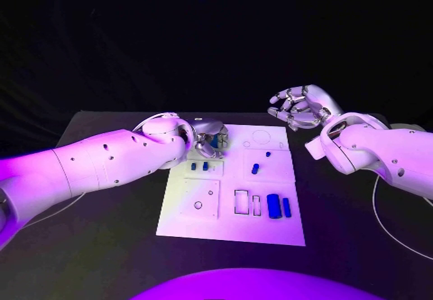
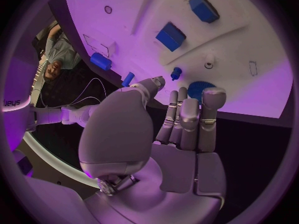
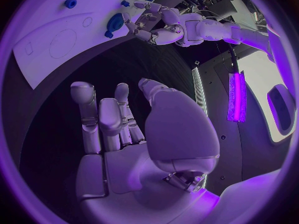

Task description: Assemble the parts on the task board

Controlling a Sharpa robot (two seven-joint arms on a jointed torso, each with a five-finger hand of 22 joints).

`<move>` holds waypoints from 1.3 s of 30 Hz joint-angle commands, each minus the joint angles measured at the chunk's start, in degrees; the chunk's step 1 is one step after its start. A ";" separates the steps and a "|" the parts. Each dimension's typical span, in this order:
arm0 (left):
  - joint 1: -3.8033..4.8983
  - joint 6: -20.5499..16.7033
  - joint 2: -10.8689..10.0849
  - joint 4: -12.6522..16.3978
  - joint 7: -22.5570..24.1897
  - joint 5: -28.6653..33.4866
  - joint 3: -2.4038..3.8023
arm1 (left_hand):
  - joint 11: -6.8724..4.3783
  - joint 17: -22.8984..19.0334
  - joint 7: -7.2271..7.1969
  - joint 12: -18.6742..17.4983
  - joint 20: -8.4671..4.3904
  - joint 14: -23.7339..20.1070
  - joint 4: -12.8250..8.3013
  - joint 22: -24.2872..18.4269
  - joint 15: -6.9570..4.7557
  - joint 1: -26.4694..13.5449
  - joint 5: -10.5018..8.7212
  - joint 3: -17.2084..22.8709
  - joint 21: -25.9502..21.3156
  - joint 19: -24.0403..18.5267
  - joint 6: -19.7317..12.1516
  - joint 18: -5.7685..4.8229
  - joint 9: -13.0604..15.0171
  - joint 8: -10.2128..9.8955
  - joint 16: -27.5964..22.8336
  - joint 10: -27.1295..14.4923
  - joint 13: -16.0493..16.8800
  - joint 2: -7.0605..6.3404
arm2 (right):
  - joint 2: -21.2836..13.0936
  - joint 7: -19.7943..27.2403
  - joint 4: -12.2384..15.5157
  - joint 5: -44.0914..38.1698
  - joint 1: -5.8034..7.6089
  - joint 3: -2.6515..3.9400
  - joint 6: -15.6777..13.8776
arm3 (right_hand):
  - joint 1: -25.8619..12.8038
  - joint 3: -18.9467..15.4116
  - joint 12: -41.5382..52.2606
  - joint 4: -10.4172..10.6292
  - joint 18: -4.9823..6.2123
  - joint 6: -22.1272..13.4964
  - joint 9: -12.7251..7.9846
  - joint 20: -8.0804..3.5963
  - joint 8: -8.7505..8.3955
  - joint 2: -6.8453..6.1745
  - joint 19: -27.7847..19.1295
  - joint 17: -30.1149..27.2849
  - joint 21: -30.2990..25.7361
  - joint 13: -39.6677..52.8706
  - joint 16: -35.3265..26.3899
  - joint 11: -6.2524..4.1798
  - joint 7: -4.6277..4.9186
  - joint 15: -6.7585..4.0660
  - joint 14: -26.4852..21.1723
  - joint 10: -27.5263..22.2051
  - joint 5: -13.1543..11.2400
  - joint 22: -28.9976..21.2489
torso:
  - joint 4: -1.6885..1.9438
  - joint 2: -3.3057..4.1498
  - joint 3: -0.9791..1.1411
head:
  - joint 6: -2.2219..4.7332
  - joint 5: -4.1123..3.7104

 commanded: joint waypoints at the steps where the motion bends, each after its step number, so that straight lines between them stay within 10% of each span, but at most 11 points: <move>1: -0.04 3.46 0.37 0.21 -1.21 -0.82 0.02 | -0.13 0.25 0.01 -0.35 0.05 0.54 -0.01 0.58 -0.10 0.25 -0.15 -0.10 0.64 0.47 0.69 -0.45 -0.16 -0.37 0.40 0.71 -0.13 0.06 | 0.15 0.58 -0.01 -0.17 -0.03 0.01 0.66 | -0.11 -0.10 0.26 -0.01 0.52 0.11 0.05 -0.09 0.34 0.55 0.07 -0.07 -0.33 -0.10 -0.20 -0.03 -0.20 0.00 0.24 0.05 0.31 -0.06 | 0.08 -0.02 -0.01 | -0.06 0.08; 39: -1.56 4.32 1.98 -2.78 -2.54 -0.59 0.04 | -1.14 0.84 -0.47 -1.88 -0.65 2.65 -3.15 5.99 -1.09 4.84 -0.38 4.79 5.27 2.79 4.95 -1.34 -1.60 -2.78 2.43 5.73 -1.85 3.60 | 0.42 0.77 -0.12 -0.10 -0.11 0.01 0.72 | 0.02 -0.09 0.38 0.01 0.50 0.16 0.06 -0.09 0.42 0.79 0.19 0.18 -0.30 -0.21 -0.12 -0.03 -0.19 0.00 0.32 0.03 0.39 0.04 | 0.01 -0.06 -0.02 | -0.51 -0.16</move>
